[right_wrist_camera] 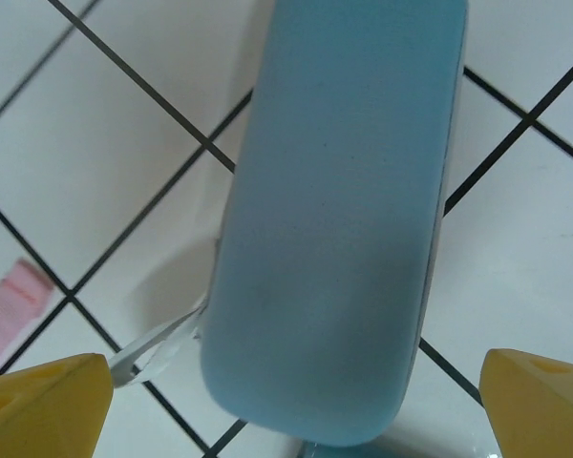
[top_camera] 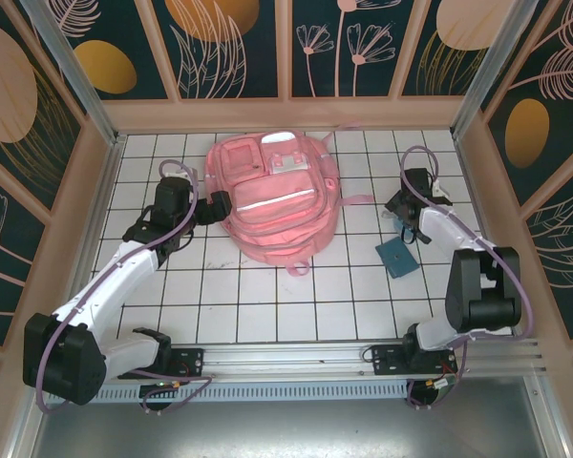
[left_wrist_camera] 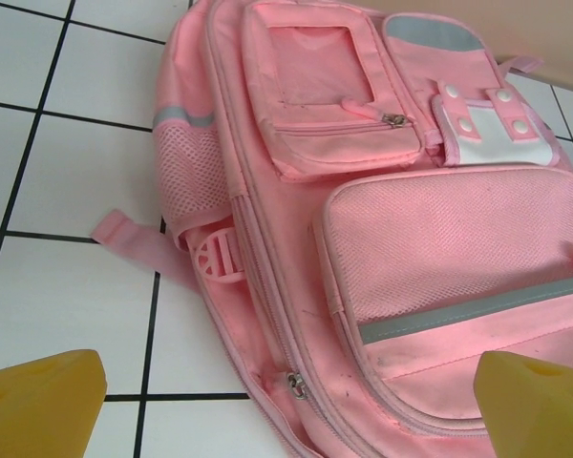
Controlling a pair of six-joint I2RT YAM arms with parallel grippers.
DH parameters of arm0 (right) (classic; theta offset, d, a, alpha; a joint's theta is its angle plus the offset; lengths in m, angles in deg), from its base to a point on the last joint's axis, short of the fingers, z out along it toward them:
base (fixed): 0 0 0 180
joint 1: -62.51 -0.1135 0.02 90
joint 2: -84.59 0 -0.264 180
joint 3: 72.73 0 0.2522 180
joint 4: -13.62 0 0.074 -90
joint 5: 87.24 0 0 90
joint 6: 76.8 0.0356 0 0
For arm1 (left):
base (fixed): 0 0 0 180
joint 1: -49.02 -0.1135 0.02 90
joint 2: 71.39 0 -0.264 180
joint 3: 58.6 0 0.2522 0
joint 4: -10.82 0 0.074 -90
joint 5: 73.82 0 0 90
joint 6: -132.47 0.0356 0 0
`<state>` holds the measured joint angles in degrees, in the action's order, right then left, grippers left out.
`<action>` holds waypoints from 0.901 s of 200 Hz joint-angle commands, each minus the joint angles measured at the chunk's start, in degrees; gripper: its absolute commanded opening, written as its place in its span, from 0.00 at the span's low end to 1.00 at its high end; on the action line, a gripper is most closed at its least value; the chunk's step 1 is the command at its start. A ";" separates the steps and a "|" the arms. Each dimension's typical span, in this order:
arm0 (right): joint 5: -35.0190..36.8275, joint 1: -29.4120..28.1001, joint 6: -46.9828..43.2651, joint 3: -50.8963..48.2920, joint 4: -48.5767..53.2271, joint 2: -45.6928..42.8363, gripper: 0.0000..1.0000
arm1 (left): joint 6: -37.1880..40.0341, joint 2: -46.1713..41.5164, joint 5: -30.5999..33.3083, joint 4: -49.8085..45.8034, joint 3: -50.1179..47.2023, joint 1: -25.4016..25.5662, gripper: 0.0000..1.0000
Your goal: Pack the student bag
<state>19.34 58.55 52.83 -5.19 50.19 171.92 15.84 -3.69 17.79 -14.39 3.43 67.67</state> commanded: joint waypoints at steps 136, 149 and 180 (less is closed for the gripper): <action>-10.56 4.37 -1.89 -1.35 -4.31 1.24 0.57 | 6.40 3.67 -6.68 -4.58 7.11 3.62 0.98; -11.24 3.75 -3.05 -0.76 -3.42 -1.16 0.57 | 8.34 5.01 -5.58 -5.21 9.60 6.52 0.99; -13.19 -0.51 -6.46 0.91 -0.96 -6.46 0.57 | 14.20 10.05 -3.73 -8.22 13.96 13.23 0.91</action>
<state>8.56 61.24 50.19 -6.19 46.19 170.33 23.84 3.11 12.65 -19.15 13.44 77.11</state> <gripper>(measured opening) 0.565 0.955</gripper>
